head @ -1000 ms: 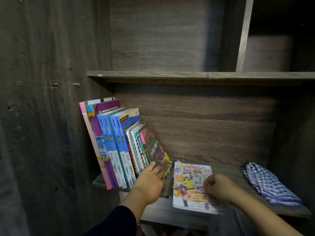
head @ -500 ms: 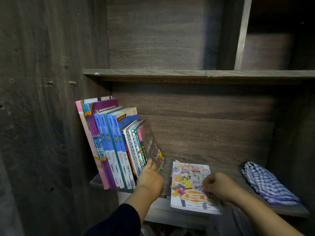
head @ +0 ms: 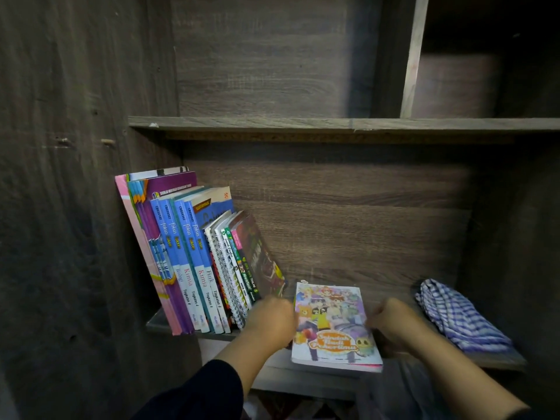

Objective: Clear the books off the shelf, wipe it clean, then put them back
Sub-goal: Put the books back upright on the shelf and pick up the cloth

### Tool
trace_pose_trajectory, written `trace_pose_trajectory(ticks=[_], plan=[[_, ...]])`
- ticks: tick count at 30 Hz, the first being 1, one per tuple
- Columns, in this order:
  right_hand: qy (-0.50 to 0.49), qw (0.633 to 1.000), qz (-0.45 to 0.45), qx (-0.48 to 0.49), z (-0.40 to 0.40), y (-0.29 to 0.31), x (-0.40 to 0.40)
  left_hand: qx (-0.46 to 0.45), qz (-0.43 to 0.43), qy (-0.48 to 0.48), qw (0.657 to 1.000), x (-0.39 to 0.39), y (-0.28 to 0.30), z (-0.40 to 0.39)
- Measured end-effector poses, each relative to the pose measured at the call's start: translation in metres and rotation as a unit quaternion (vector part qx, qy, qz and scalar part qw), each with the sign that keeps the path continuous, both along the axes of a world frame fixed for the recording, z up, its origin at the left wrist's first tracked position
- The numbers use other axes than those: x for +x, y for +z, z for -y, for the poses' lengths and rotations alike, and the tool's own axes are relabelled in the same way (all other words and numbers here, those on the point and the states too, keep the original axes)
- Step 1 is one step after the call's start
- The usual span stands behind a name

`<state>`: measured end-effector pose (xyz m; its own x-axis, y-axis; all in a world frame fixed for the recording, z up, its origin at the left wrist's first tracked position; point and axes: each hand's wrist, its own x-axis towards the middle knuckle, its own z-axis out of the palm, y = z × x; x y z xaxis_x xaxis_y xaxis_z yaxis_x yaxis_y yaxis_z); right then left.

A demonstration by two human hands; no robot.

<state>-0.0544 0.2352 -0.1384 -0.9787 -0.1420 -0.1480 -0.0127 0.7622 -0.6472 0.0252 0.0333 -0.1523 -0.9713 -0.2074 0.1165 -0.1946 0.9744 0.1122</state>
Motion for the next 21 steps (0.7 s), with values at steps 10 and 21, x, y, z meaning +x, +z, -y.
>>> trace_pose_trajectory(ticks=[10,21], plan=[[-0.017,0.994,0.062,-0.083,-0.002,-0.009,-0.003,0.565,0.021,0.094,0.82,-0.018,0.001,-0.01],[-0.043,0.947,-0.036,-0.315,-0.001,-0.013,-0.013,0.526,-0.089,0.008,0.846,-0.02,0.013,-0.015]])
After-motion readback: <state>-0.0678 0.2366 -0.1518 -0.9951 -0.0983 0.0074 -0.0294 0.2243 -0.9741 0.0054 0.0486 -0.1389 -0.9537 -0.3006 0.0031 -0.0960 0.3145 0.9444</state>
